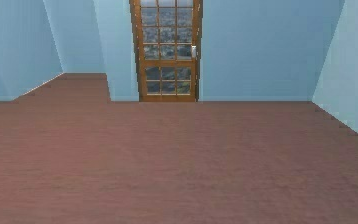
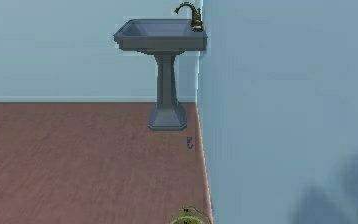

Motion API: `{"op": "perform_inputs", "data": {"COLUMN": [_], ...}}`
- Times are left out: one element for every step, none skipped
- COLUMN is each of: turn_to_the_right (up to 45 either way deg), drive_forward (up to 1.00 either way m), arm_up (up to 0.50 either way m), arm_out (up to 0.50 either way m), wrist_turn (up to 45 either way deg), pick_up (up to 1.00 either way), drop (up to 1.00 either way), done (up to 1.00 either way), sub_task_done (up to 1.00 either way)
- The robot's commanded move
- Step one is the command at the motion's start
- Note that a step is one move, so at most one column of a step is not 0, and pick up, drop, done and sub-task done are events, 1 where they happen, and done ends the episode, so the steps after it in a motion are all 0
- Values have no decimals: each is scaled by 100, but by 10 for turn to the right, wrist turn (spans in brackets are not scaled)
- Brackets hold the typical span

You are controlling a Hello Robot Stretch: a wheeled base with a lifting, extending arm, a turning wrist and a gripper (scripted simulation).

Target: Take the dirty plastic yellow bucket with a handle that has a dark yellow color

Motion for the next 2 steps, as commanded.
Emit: {"op": "perform_inputs", "data": {"turn_to_the_right": [0, 0], "drive_forward": [0, 0], "arm_up": [10, 0], "arm_out": [0, 22], "wrist_turn": [0, 0], "pick_up": [0, 0], "drop": [0, 0], "done": [0, 0], "sub_task_done": [0, 0]}}
